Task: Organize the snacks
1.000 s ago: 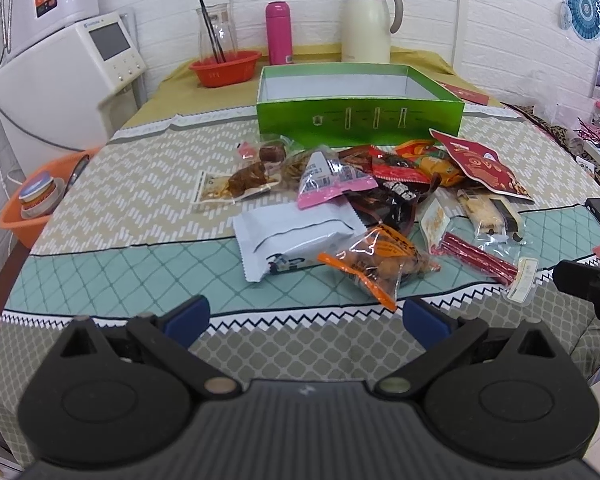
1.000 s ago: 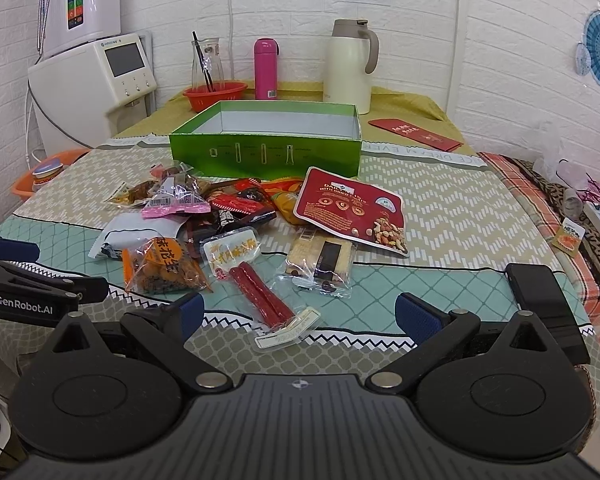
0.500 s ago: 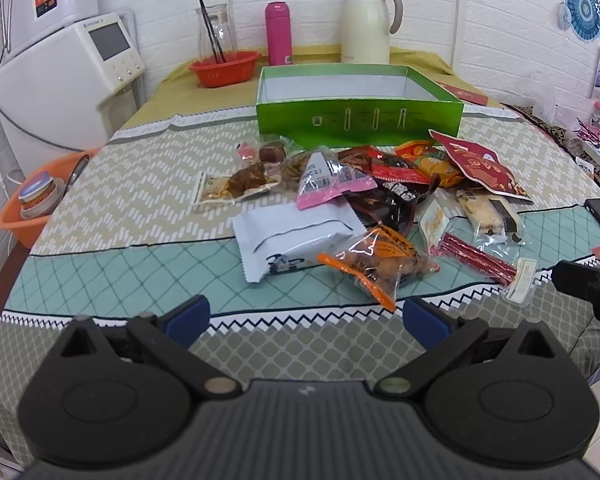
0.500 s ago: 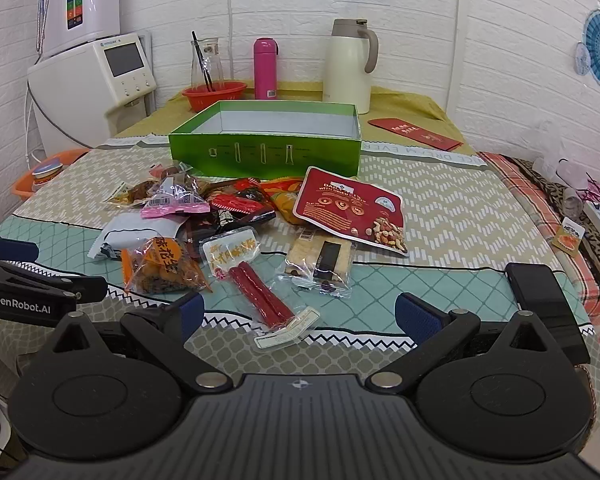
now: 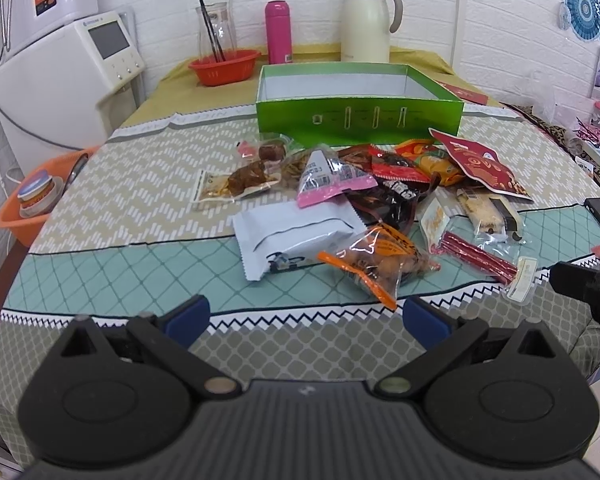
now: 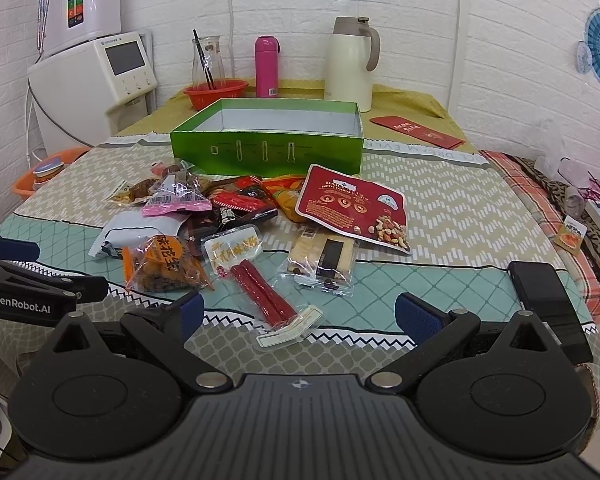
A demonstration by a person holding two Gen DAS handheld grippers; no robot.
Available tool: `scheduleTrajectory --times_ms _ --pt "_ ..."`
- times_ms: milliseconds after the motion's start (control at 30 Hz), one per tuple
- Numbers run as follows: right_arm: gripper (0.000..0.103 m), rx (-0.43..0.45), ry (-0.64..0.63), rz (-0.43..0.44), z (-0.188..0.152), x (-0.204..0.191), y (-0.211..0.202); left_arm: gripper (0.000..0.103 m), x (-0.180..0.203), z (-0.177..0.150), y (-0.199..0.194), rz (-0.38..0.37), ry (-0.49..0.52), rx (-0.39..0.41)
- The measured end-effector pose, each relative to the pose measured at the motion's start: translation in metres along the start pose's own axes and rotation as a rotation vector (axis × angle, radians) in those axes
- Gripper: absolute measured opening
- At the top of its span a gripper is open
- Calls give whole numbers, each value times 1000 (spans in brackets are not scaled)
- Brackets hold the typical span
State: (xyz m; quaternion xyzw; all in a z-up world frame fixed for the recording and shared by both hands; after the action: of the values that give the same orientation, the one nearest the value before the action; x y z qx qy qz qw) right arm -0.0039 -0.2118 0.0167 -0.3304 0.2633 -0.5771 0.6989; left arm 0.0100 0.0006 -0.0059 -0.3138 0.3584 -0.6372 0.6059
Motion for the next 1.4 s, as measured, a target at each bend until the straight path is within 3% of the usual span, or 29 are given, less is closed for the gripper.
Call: scheduleTrajectory --times_ms 1033,1233,1400 --pt "103 -20 7 10 -2 0 11 102 -8 2 5 -15 -14 -10" --pt "103 -30 -14 28 -3 -2 19 102 -29 2 4 -97 -70 2" --pt "103 -13 -66 169 -1 -14 32 102 -38 7 6 -248 -76 21"
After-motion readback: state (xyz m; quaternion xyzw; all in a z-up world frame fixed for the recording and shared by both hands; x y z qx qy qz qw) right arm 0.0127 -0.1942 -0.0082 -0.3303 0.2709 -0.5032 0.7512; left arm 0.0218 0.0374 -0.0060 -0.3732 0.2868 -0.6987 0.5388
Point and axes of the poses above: each gripper's, at about its wrist camera, not at the fingertips, and y roughly the way its jaws point, x to its right, z to its top, the point moved 1 cm from there along y, roughly the way its jaws point, and after that the axes turned 14 degrees about -x, right-handed, at the moved point
